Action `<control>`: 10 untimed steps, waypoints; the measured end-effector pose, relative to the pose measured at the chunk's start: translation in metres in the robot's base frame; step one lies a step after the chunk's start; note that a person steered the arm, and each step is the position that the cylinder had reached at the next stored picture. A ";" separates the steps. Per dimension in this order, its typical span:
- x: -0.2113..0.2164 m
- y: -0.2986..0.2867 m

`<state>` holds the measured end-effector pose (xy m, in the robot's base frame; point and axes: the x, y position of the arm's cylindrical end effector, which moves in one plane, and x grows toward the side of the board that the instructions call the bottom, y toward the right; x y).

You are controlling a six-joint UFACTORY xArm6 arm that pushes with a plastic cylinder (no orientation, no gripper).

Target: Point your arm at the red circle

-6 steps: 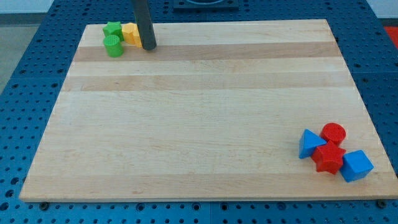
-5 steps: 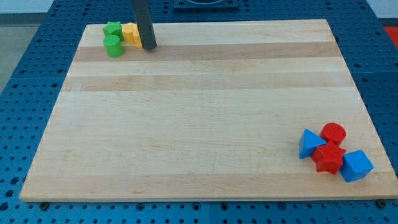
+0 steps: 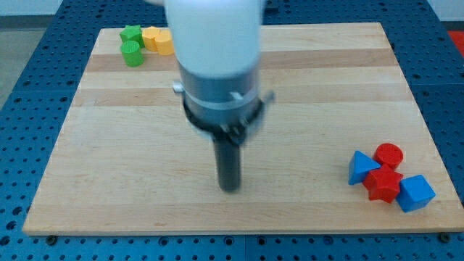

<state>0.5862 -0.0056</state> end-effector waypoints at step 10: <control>-0.098 0.259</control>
